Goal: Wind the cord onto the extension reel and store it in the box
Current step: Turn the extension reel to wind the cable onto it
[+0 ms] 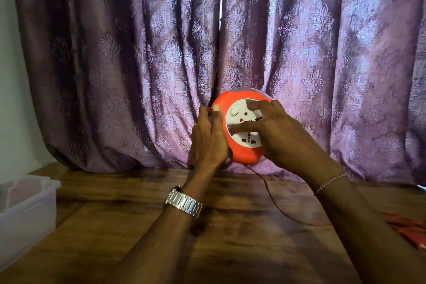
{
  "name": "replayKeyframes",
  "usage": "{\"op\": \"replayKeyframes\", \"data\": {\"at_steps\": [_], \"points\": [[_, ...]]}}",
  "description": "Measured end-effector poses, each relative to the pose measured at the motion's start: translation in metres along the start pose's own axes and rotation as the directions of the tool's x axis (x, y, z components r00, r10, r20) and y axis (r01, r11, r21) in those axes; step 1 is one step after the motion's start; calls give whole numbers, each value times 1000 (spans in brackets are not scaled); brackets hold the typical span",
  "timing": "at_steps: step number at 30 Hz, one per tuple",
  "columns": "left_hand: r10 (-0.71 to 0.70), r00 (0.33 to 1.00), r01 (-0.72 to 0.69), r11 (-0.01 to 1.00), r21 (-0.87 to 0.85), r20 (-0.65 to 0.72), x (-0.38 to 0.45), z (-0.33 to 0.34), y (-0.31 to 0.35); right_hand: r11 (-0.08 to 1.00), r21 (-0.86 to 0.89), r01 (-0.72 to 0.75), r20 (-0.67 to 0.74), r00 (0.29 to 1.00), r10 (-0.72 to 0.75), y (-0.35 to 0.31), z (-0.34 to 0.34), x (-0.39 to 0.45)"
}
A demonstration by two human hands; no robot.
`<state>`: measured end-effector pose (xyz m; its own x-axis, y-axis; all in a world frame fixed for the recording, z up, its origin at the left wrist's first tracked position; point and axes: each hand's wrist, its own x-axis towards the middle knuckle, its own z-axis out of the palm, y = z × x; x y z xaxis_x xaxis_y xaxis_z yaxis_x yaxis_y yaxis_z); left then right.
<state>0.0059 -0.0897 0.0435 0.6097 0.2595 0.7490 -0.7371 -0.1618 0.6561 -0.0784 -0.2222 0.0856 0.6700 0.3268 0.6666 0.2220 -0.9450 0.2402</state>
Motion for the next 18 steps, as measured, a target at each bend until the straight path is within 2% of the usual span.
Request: {"op": "replayKeyframes", "data": {"at_steps": [4, 7, 14, 18], "points": [[5, 1000, -5, 999, 37, 10, -1, 2, -1, 998, -37, -42, -64, 997, 39, -1, 0, -3], [49, 998, -51, 995, 83, 27, -5, 4, -2, 990, -9, -138, -83, 987, 137, -1, 2, -6], [60, 998, -59, 995, 77, -1, -4, 3, -1, 928, 89, -362, -244, 895, 373, 1, 11, 0], [45, 999, -45, 995, 91, 8, -4, 3, 0, 927, 32, -375, -251, 894, 370, 0, 14, 0]]}}
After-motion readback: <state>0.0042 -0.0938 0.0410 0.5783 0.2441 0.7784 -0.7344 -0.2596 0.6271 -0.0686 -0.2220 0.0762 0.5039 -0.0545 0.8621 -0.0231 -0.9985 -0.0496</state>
